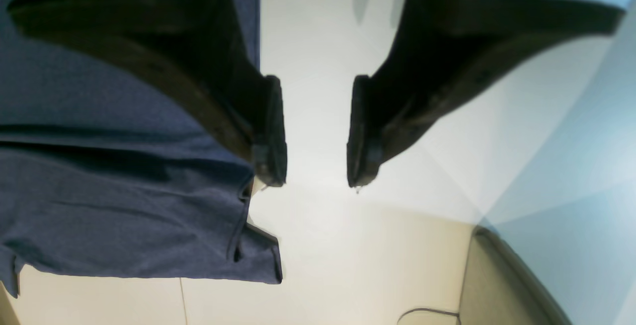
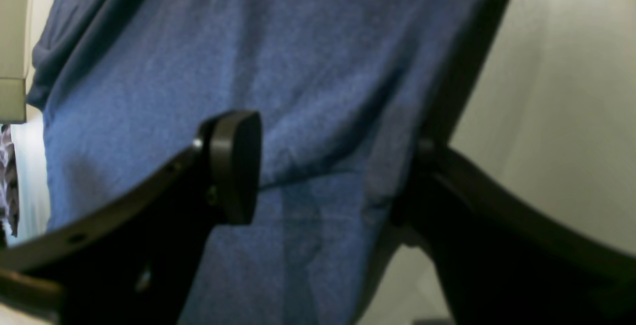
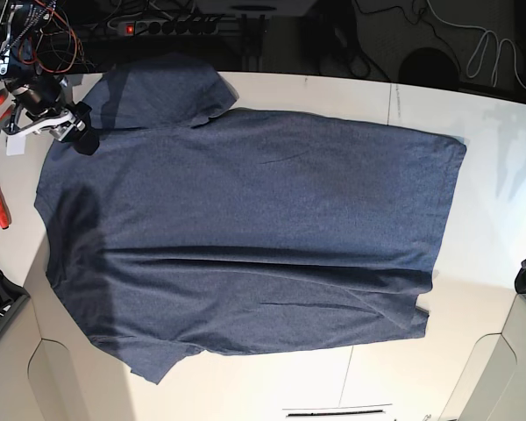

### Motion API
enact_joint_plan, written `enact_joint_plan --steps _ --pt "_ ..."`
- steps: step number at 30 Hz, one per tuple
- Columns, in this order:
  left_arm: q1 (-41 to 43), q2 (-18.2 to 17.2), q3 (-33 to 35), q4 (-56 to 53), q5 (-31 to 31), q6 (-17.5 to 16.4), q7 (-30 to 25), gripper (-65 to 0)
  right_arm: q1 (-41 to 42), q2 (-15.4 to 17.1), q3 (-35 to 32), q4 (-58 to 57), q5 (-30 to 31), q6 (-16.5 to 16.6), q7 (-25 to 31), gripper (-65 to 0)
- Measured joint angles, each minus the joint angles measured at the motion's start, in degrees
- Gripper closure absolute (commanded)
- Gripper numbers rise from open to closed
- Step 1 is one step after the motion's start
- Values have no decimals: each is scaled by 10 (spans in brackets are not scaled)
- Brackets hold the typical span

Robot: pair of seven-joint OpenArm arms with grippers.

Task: Layout the t-shirt on the table in an organized manner, then fold the t-shirt properly
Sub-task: 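Grasp the shirt collar corner with the right gripper and the hem corner with the left, then lift the shirt by both corners and pull it toward the robot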

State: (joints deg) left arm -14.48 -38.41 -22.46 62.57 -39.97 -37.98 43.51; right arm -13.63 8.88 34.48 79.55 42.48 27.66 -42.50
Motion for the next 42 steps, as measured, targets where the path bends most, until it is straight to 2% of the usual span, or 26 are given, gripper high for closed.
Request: enact_joint_plan --steps 2,4,5,7,9,12,14,16,20,23,26,30,38,42 --pt "0 0 0 0 0 0 2 -241 0 0 0 0 0 -1 0 -257" --pt "0 0 0 0 0 2 7 -241 0 0 0 0 -8 -3 -6 -70" --pt "2 0 0 0 -2 13 6 -241 -2 0 0 -1 -9 -3 -8 0" --pt "11 0 0 0 -24 55 4 -241 -3 0 0 -1 -9 -3 -10 0" --pt "30 0 0 0 -40 71 5 -241 -3 0 0 -1 -9 -3 -10 0" --pt "66 2 0 0 -57 76 17 -241 -2 0 0 -1 -9 -3 -9 0" --pt "91 5 0 0 -81 70 45 -242 -2 0 0 -1 -9 -3 -9 0" --pt "116 11 0 0 -131 54 73 -242 -2 0 0 -1 -9 -3 -9 0" --pt "163 49 -1 1 -239 2 130 -241 -2 0 0 -1 -9 -3 -9 0" --pt "196 89 0 0 -242 -8 135 -241 -2 0 0 -1 -9 -3 -9 0" --pt "215 110 1 0 -241 -9 135 -241 -2 0 0 -1 -9 -3 -9 0" --pt "211 113 -22 1 -242 -9 132 -241 -2 0 0 -1 -9 -3 -9 0" --pt "210 111 -169 1 -219 -9 162 -241 -2 0 0 -1 -9 -3 -9 0" --pt "238 111 -195 1 -207 -9 150 -241 -2 0 0 -1 -9 -3 -9 0"
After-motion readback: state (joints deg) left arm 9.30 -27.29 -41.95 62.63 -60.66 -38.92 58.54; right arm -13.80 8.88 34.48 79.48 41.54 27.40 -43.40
